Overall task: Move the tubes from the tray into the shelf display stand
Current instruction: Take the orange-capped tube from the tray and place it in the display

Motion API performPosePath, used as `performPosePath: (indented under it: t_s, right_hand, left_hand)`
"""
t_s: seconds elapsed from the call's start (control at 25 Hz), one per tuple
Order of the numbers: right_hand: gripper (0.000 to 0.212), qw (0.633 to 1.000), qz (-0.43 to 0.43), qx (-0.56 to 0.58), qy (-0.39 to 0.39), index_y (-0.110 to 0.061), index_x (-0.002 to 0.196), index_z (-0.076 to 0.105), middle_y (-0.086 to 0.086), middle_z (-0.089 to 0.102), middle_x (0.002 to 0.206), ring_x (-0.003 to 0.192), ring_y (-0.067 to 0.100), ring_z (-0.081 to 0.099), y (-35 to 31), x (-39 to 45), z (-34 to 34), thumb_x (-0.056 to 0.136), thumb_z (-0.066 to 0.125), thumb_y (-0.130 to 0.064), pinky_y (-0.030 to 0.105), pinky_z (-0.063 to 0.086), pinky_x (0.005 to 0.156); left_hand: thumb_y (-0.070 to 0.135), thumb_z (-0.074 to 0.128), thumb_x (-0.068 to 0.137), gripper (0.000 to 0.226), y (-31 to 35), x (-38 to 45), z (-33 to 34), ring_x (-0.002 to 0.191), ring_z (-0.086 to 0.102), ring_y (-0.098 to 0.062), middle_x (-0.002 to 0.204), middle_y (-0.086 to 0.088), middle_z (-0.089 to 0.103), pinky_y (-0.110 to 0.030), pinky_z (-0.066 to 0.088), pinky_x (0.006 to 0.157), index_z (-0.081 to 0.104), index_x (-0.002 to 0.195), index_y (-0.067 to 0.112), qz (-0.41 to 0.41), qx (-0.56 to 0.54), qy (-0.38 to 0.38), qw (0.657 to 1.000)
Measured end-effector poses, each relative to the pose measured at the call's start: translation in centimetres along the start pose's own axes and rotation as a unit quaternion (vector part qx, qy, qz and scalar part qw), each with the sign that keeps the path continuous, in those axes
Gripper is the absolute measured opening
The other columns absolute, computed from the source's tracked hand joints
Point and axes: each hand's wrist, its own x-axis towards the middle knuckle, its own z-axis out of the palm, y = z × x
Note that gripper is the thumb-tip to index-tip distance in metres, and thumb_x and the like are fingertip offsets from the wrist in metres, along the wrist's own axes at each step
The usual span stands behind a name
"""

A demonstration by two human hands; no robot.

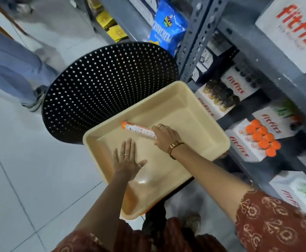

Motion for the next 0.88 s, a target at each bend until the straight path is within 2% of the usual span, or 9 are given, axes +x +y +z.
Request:
performPosePath:
  t_s: [0.2,0.36,0.44,0.52,0.64,0.76,0.88]
  right_hand:
    - [0.035,1.000,0.009,-0.016,0.014,-0.005,0.122,0.045,0.017,0.054,0.122,0.112,0.034,0.054,-0.2,1.0,0.9,0.088,0.050,-0.003,0.040,0.048,0.084]
    - [0.037,0.997,0.032,0.060,0.033,-0.007,0.118,0.050,0.019,0.061,0.115,0.105,0.035,0.058,0.1,0.3,-0.4,0.082,0.057,-0.015,0.036,0.048,0.079]
    - [0.040,0.992,0.043,0.112,0.048,-0.008,0.116,0.055,0.020,0.065,0.109,0.101,0.037,0.060,0.0,-0.6,-1.4,0.079,0.061,-0.021,0.036,0.049,0.079]
    - [0.038,0.983,0.057,0.160,0.075,-0.007,0.110,0.062,0.021,0.067,0.105,0.099,0.038,0.060,-0.3,-1.6,-2.8,0.078,0.063,-0.027,0.036,0.051,0.080]
    - [0.036,0.968,0.074,0.206,0.121,-0.003,0.094,0.063,0.020,0.068,0.102,0.096,0.038,0.059,-0.2,-3.4,-5.7,0.078,0.064,-0.035,0.032,0.046,0.072]
    - [0.029,0.958,0.090,0.211,0.171,-0.006,0.090,0.065,0.018,0.068,0.097,0.093,0.036,0.060,1.0,-6.2,-9.0,0.077,0.062,-0.032,0.027,0.035,0.064]
    - [0.026,0.944,0.098,0.207,0.235,-0.009,0.083,0.064,0.016,0.065,0.088,0.090,0.036,0.061,2.7,-10.6,-12.8,0.077,0.063,-0.034,0.032,0.041,0.065]
  left_hand:
    - [0.069,0.014,0.087,0.080,0.0,0.2,0.3,0.143,-0.022,-0.018,0.148,0.004,-0.034,-0.047,-0.013,0.115,-0.033,0.129,0.020,0.005,0.003,0.010,1.000]
    - [0.082,-0.018,0.061,0.093,0.0,-0.1,0.0,0.143,-0.021,-0.017,0.144,0.005,-0.037,-0.045,-0.012,0.115,-0.034,0.129,0.020,0.003,0.011,0.011,1.000]
    - [0.077,-0.001,0.078,0.086,0.3,-0.2,-0.2,0.143,-0.019,-0.018,0.150,0.003,-0.032,-0.045,-0.009,0.116,-0.033,0.132,0.018,-0.007,0.021,0.015,1.000]
    - [0.066,0.017,0.089,0.085,0.8,-0.7,-0.5,0.145,-0.014,-0.019,0.156,-0.001,-0.021,-0.043,-0.001,0.118,-0.023,0.142,0.013,-0.012,0.013,0.026,1.000]
    - [0.063,0.024,0.089,0.085,1.9,-2.0,-1.3,0.146,0.004,-0.025,0.158,-0.008,-0.004,-0.046,0.014,0.117,0.000,0.148,0.005,0.015,0.002,0.123,0.992]
    - [0.051,0.025,0.096,0.077,3.3,-2.6,-3.5,0.146,-0.011,-0.024,0.157,-0.007,-0.018,-0.042,0.005,0.118,-0.014,0.146,0.006,0.024,0.004,0.127,0.992]
    - [0.041,0.033,0.097,0.074,6.1,-3.0,-6.8,0.146,-0.008,-0.027,0.157,-0.011,-0.013,-0.043,0.006,0.118,-0.008,0.146,0.004,0.063,-0.023,0.199,0.978]
